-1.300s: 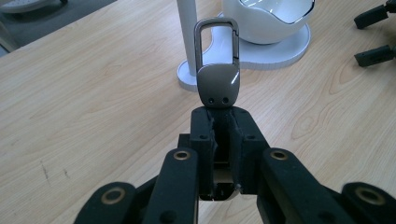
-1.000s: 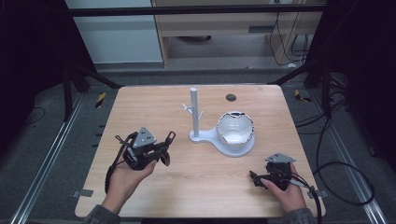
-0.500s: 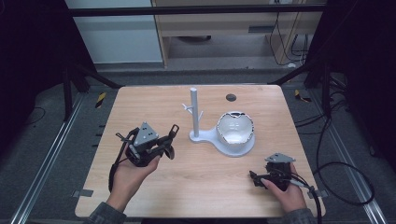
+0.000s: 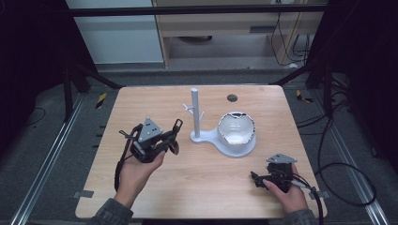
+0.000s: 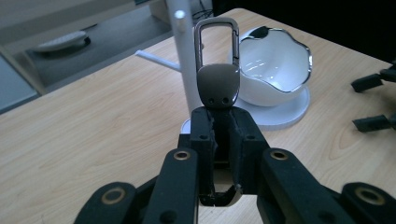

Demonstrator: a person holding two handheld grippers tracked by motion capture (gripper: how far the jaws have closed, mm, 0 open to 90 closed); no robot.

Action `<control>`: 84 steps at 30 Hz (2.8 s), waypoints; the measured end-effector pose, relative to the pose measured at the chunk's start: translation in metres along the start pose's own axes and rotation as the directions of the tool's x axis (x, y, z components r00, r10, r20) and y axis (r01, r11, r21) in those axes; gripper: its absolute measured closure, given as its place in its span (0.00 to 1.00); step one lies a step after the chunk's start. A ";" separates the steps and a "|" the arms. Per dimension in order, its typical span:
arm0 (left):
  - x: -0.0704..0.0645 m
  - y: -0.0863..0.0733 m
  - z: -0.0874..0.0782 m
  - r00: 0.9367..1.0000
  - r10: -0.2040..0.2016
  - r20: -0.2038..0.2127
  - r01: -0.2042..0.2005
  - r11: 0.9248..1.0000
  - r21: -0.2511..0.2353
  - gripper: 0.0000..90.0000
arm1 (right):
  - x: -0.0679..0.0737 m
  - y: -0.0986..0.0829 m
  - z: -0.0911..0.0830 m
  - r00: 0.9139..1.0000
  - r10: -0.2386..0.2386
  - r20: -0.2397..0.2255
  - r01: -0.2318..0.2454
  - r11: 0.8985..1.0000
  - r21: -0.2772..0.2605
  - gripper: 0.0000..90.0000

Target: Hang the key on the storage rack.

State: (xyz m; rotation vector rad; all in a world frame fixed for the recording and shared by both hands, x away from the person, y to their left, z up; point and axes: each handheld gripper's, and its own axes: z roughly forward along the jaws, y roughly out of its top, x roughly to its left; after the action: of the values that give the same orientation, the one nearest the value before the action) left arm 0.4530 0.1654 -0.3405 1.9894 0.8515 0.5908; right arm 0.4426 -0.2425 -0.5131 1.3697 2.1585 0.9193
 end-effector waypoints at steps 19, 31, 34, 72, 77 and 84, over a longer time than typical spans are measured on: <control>0.007 0.021 0.032 0.999 -0.028 -0.040 0.026 0.998 -0.051 0.89 | 0.000 0.000 0.000 1.000 0.000 0.001 0.000 1.000 0.000 0.00; 0.008 0.016 0.045 0.997 -0.048 -0.060 0.045 0.997 -0.056 0.89 | 0.000 0.000 0.000 1.000 0.002 -0.002 -0.002 1.000 0.001 0.00; 0.010 0.016 0.047 0.996 -0.057 -0.062 0.053 0.997 -0.059 0.89 | 0.000 0.000 0.000 1.000 0.002 -0.002 -0.002 1.000 0.001 0.00; 0.014 0.016 0.073 0.996 -0.079 -0.049 0.077 0.996 -0.034 0.89 | 0.000 0.000 0.000 1.000 0.002 -0.002 -0.002 1.000 0.001 0.00; 0.014 0.016 0.075 0.996 -0.077 -0.051 0.075 0.997 -0.033 0.89 | 0.000 0.000 0.000 1.000 0.002 0.001 -0.002 1.000 0.001 0.00; 0.013 0.016 0.077 0.996 -0.075 -0.050 0.074 0.997 -0.040 0.89 | 0.000 0.000 0.000 1.000 0.000 -0.002 0.000 1.000 0.000 0.00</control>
State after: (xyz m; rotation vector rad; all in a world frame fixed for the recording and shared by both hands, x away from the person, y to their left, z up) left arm 0.5191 0.1285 -0.3645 1.9071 0.9351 0.6127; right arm 0.4426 -0.2425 -0.5129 1.3700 2.1597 0.9204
